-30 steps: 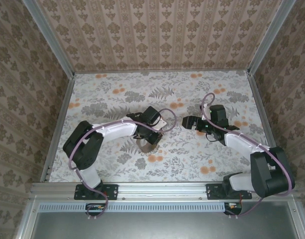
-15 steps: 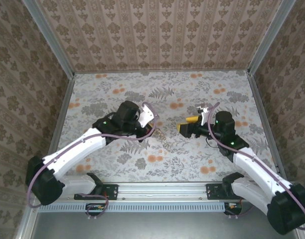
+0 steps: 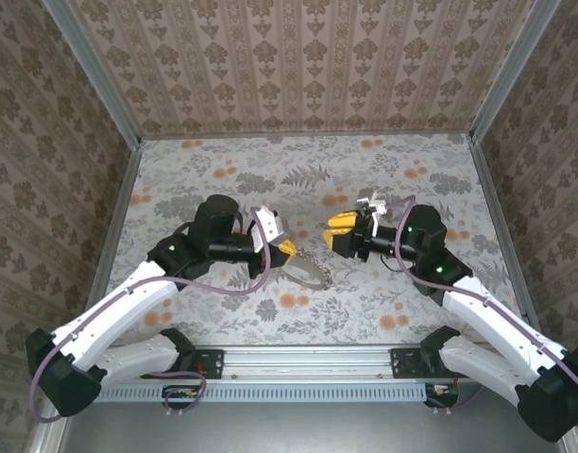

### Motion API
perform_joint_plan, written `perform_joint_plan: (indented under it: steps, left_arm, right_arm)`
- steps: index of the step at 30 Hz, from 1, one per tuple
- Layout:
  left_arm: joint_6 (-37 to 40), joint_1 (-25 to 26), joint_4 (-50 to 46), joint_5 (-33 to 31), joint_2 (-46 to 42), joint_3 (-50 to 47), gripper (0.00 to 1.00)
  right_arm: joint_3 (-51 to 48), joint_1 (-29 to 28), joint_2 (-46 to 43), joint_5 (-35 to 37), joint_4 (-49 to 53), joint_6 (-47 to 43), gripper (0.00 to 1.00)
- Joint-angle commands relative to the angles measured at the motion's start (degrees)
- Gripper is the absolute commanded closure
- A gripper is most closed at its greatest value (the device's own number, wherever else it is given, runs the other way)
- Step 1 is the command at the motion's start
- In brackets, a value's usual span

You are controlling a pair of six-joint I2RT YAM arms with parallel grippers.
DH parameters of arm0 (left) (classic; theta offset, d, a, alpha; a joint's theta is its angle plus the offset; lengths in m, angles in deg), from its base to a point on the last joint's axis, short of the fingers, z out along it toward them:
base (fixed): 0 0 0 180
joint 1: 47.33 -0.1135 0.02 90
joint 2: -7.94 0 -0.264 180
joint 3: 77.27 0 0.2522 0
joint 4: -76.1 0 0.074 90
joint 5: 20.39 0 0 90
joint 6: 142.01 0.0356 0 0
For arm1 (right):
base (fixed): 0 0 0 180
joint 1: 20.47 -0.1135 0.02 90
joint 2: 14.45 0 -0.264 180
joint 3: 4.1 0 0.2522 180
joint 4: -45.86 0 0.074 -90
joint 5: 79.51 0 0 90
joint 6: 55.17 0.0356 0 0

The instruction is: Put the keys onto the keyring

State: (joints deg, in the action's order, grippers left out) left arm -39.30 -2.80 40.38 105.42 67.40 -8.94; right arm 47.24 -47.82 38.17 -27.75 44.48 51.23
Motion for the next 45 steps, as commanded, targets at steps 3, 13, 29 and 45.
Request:
perform_joint_plan:
  steps: [3, 13, 29, 45]
  left_arm:
    - [4.39, 0.44, -3.38, -1.09, 1.68, 4.09, 1.00]
    - [7.52, 5.48, -9.36, -8.93, 4.82, 7.32, 1.00]
    - [5.57, 5.88, -6.79, -5.61, -0.11, 5.55, 1.00]
    - [4.79, 5.70, -5.19, -5.17, -1.14, 4.27, 1.00]
  right_arm:
    - [2.45, -1.06, 2.14, 0.56, -0.39, -1.09, 0.63]
    - [-0.33, -3.28, 5.91, 4.93, 1.42, -2.46, 0.66]
    - [-1.05, -12.41, 3.89, 3.83, 5.06, -9.42, 0.72]
    - [-0.23, -15.95, 4.04, 4.13, 4.73, -10.92, 0.75]
